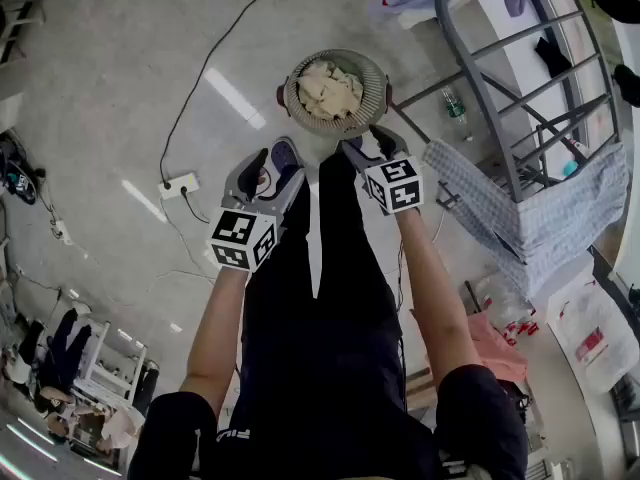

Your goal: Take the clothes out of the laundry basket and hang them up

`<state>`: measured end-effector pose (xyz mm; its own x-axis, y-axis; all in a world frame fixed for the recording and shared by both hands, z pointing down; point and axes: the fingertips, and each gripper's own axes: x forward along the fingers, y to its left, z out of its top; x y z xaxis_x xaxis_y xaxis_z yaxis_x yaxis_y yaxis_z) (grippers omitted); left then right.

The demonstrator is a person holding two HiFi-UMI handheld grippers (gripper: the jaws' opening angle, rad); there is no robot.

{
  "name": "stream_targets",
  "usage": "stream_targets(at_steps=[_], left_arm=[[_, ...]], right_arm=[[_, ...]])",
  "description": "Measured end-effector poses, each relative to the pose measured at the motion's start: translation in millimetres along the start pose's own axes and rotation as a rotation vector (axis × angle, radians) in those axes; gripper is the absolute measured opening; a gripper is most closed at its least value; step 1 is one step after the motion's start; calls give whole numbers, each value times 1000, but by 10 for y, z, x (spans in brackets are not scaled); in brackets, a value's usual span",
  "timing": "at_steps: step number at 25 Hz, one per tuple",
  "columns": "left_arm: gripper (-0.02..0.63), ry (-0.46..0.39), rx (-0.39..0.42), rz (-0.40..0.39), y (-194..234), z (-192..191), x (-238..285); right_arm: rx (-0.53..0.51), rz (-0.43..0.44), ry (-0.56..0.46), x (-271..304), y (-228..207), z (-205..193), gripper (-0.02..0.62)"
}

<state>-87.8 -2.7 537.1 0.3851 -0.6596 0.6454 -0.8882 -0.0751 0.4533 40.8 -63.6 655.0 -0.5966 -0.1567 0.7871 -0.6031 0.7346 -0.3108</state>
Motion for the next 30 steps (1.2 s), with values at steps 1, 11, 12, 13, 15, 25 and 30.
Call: stream_targets(at_steps=[1, 11, 12, 13, 15, 25, 30], left_arm=[[288, 3, -3, 0, 99, -54, 140], [290, 44, -118, 11, 798, -878, 1193], [288, 54, -117, 21, 887, -981, 1307], [288, 67, -118, 26, 958, -1091, 1423], [290, 93, -126, 19, 1041, -1311, 1622], [290, 58, -163, -34, 1456, -1592, 2499], [288, 35, -204, -100, 1439, -1602, 2637]], right_arm=[[-21, 8, 17, 250, -112, -59, 270], [-103, 13, 212, 2195, -954, -1035, 268], [-110, 4, 218, 2386, -1064, -1095, 266], [-120, -6, 232, 2562, -1175, -1160, 264], [-147, -10, 278, 2851, -1344, -1352, 262], [-287, 23, 443, 4067, -2083, -2197, 221], [-443, 79, 501, 4529, -2175, -2399, 219]])
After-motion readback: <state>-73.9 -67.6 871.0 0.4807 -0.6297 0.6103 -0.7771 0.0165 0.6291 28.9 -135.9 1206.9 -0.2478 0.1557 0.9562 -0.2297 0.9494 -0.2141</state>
